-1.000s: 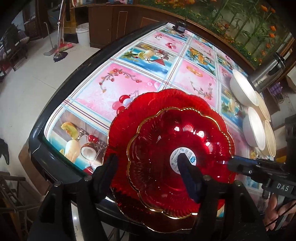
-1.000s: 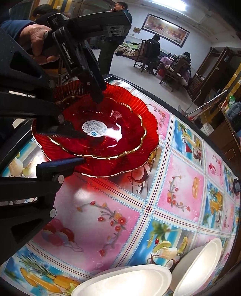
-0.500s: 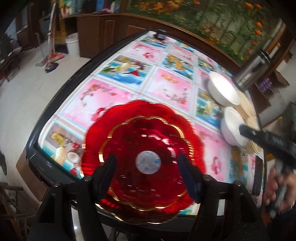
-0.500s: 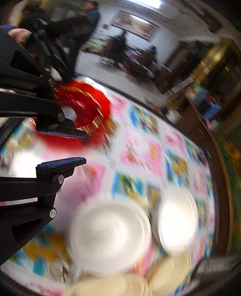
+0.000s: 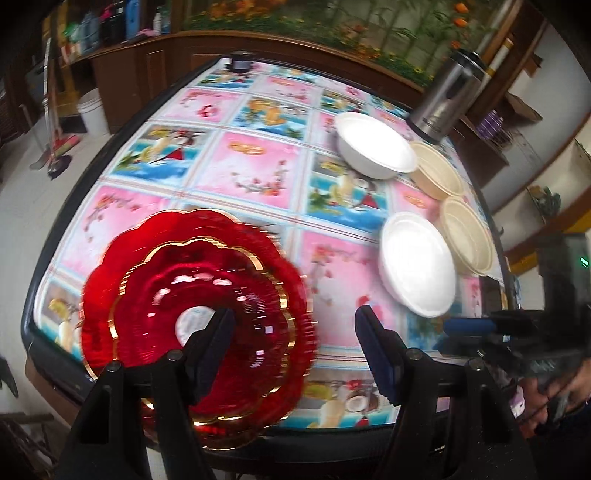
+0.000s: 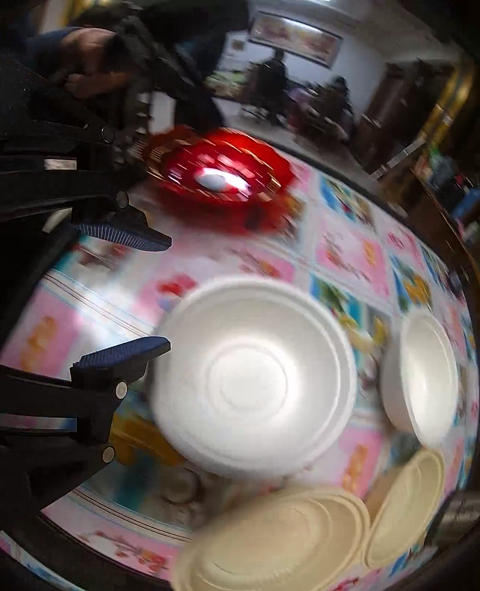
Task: Organize plates and bowls
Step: 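Release the stacked red plates and move the left gripper toward the white foam plate, then grasp the white foam plate rim with the left gripper and lift it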
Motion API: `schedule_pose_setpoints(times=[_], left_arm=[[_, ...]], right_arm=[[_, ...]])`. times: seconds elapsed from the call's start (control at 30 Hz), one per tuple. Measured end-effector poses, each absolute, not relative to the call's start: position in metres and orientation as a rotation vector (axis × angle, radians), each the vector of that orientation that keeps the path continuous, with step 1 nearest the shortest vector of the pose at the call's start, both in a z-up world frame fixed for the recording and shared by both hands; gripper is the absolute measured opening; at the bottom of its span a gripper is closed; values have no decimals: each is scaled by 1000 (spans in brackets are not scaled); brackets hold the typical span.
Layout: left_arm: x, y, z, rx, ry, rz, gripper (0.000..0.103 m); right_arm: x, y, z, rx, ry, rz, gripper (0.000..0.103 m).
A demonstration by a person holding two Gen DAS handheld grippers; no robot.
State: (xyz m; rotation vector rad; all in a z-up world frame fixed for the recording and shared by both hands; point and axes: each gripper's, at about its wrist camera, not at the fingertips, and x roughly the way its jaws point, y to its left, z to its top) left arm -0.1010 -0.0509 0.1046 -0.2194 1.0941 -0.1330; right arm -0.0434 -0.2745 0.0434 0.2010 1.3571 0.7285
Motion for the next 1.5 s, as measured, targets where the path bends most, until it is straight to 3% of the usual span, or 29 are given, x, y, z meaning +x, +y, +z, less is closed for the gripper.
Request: schedule_pose_setpoints(times=[0.23, 0.37, 0.43, 0.5, 0.6, 1.0, 1.03, 1.1, 1.17, 1.5], left_arm=[[-84, -86, 101, -201, 1123, -212, 67], [-62, -105, 99, -212, 1139, -240, 67], [-51, -115, 97, -201, 1143, -255, 67], [-40, -125, 95, -175, 1147, -258, 64], [-25, -137, 90, -122, 1151, -247, 46], [0, -154, 59, -82, 1215, -258, 44], [-1, -156, 56, -82, 1218, -271, 30], [-4, -161, 51, -80, 1233, -298, 12], [-11, -166, 51, -59, 1227, -299, 11], [-42, -165, 67, -95, 1178, -273, 12]], right_arm=[[-44, -358, 61, 339, 1187, 491, 50], [-40, -387, 47, 442, 1196, 427, 26], [-36, -395, 41, 486, 1207, 427, 21], [-35, -395, 39, 486, 1205, 413, 21], [-29, -393, 38, 488, 1204, 406, 21], [3, -371, 10, 467, 1254, 390, 21], [4, -370, 9, 461, 1258, 391, 21], [2, -365, 9, 434, 1254, 385, 21], [-2, -359, 11, 411, 1246, 414, 10], [-30, -364, 38, 359, 1185, 457, 10]])
